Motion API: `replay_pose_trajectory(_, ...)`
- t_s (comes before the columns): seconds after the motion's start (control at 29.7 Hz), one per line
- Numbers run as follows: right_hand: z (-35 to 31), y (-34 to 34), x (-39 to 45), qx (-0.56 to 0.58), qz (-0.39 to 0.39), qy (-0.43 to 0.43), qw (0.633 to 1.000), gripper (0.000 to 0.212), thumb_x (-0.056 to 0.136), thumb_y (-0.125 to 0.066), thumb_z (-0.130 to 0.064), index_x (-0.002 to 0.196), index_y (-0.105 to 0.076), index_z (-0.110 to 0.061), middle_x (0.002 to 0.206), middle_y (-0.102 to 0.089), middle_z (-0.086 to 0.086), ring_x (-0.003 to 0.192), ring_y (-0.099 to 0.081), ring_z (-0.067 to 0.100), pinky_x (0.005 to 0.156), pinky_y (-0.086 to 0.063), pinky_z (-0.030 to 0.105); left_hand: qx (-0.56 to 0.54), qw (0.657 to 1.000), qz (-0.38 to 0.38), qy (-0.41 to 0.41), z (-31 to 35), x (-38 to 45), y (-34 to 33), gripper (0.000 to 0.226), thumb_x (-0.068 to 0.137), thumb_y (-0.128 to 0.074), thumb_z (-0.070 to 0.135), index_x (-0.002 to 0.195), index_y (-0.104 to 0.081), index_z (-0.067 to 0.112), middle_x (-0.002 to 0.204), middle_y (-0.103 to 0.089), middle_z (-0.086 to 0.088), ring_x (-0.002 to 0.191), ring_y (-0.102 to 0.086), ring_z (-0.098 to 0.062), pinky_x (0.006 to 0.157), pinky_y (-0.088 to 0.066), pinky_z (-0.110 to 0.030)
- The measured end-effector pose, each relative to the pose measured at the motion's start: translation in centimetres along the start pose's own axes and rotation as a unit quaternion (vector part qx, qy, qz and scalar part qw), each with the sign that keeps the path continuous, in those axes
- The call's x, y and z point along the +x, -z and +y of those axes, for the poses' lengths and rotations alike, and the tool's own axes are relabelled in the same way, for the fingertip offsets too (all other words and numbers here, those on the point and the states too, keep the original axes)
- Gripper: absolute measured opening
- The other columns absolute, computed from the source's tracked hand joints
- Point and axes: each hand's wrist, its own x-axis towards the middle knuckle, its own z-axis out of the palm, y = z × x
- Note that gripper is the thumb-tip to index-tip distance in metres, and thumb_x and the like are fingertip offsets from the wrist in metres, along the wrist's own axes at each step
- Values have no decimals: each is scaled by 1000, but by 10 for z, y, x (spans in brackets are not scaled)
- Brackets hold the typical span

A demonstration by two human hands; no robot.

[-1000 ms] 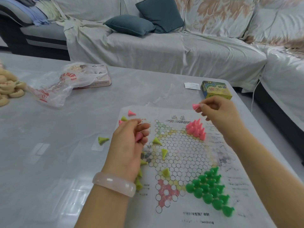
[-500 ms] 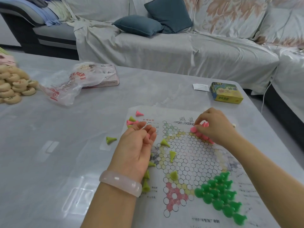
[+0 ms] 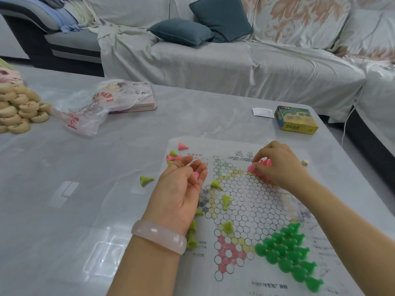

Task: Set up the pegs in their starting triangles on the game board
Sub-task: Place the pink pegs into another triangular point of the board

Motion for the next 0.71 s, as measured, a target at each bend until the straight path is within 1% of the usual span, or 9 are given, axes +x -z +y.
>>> replay_pose_trajectory(0.17, 0, 0, 0, -16, 0, 5, 1000, 19, 81, -63, -33, 94, -66, -18, 105, -49, 1, 111, -40, 20, 83, -27, 24, -6, 1000, -4, -1, 1, -1, 0, 41, 74, -21, -23, 82, -51, 4, 84, -52, -13, 84, -56, -22, 82, -50, -29)
replay_pose_trajectory(0.27, 0, 0, -1, -22, -3, 8, 1000, 21, 82, -63, -34, 96, -66, -19, 105, -49, 1, 110, -40, 20, 82, -28, 24, -9, 1000, -5, 2, 1, -1, 1, 41, 75, -20, -23, 82, -51, 4, 85, -53, -14, 84, -57, -22, 83, -50, -30)
replay_pose_trajectory(0.4, -5, 8, -7, -18, 2, 12, 1000, 30, 84, -60, -32, 112, -60, -21, 113, -51, 2, 112, -40, 19, 84, -26, 22, -10, 1000, -9, 15, 1, -3, 0, 38, 76, -24, -21, 84, -52, 4, 86, -54, -14, 85, -58, -23, 85, -50, -30)
replay_pose_trajectory(0.44, -12, 12, -10, -3, 12, 19, 1000, 31, 85, -58, -30, 114, -59, -21, 114, -51, 1, 110, -41, 17, 85, -26, 22, -10, 1000, -12, 22, 1, -3, 0, 34, 77, -28, -18, 84, -53, 4, 87, -54, -14, 86, -58, -23, 86, -49, -30)
replay_pose_trajectory(0.51, -34, 18, -21, 64, 20, 59, 996, 28, 86, -54, -28, 114, -58, -24, 109, -52, -4, 97, -46, 8, 85, -34, 19, -21, 999, -20, 41, 0, -3, 0, 22, 84, -37, -8, 86, -54, 5, 91, -55, -16, 89, -58, -25, 89, -49, -32)
replay_pose_trajectory(0.57, -64, 19, -38, 140, -4, 116, 983, 27, 86, -50, -31, 111, -58, -27, 98, -51, -13, 82, -48, -2, 79, -41, 13, -48, 996, -37, 66, 0, -4, -1, 13, 90, -41, 4, 91, -54, 3, 98, -56, -19, 95, -58, -29, 91, -47, -33)
replay_pose_trajectory(0.61, -78, 16, -46, 162, -13, 139, 977, 26, 86, -49, -32, 110, -60, -29, 93, -50, -16, 78, -48, -5, 75, -41, 10, -63, 994, -50, 78, 0, -4, -1, 13, 91, -41, 7, 93, -53, 3, 99, -55, -21, 95, -57, -30, 88, -46, -32)
replay_pose_trajectory(0.64, -88, 11, -53, 174, -12, 152, 973, 25, 87, -50, -31, 109, -61, -29, 90, -50, -17, 76, -48, -6, 72, -39, 7, -72, 992, -63, 86, 0, -6, -1, 13, 91, -41, 10, 96, -52, 4, 98, -54, -22, 92, -57, -31, 82, -46, -29)
replay_pose_trajectory(0.71, -97, 1, -64, 193, 12, 147, 970, 24, 89, -52, -26, 109, -63, -27, 88, -48, -17, 75, -47, -7, 71, -36, 4, -60, 991, -82, 92, -1, -7, -1, 18, 92, -40, 17, 100, -51, 6, 91, -54, -19, 79, -55, -27, 62, -43, -24)
